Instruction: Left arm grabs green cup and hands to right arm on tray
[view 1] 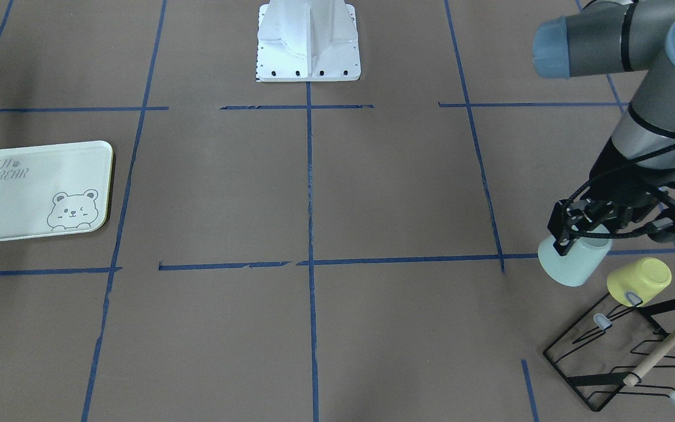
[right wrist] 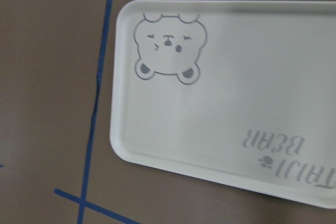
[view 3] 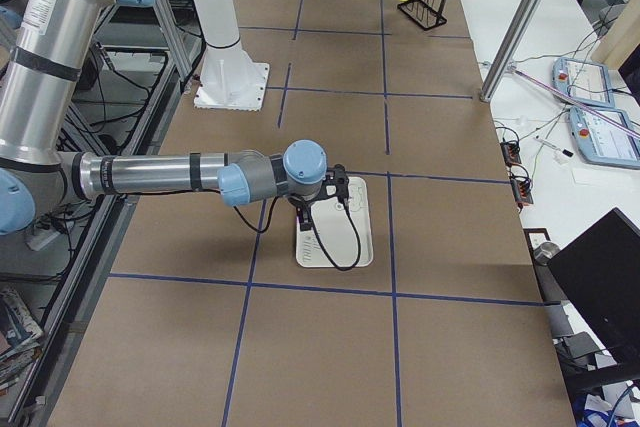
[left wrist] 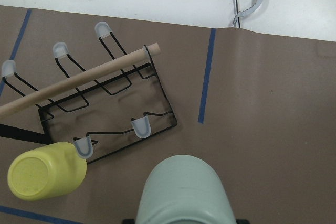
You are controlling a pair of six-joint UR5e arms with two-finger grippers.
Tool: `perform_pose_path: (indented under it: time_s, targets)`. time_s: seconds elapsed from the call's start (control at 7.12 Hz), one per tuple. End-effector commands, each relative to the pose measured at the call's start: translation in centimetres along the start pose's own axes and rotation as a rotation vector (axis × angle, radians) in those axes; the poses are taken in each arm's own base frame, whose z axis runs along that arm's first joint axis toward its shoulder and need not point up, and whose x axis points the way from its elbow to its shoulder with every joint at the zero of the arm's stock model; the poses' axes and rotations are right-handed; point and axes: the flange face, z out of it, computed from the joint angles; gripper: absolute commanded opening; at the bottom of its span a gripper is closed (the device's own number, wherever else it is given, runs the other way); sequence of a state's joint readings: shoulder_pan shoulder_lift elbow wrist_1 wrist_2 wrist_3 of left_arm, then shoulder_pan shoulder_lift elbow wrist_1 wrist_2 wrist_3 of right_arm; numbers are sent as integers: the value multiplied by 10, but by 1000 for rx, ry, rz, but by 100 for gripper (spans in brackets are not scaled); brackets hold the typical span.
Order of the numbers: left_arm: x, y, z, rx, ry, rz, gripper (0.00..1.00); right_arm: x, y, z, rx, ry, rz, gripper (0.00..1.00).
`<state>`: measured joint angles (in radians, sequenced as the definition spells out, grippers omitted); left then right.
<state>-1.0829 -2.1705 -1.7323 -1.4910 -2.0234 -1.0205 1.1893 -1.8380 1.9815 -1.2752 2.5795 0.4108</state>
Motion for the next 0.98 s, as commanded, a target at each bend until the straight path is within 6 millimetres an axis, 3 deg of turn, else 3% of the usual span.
perform_pose_path:
  time_s: [0.0,0.14,0.28,0.42,0.56,0.7,0.84]
  targets:
    - [54,66,3,-46,96,-123,6,-121,-35,65,103,-22,83,100]
    - [86,112,17,-92,164,-186,6,-179,-40,99,164,-48,116,100]
    - [106,133,11,-111,276,-253,6,-228,-40,118,180,-104,139,100]
    - [127,164,2,-167,422,-349,6,-286,-40,121,185,-217,211,100]
    - [138,195,-3,-244,551,-405,6,-342,-39,109,179,-382,244,100]
    - [128,209,-13,-299,713,-425,6,-365,-33,86,181,-532,251,100]
    - [114,220,-5,-364,837,-448,6,-371,-21,71,180,-665,212,100]
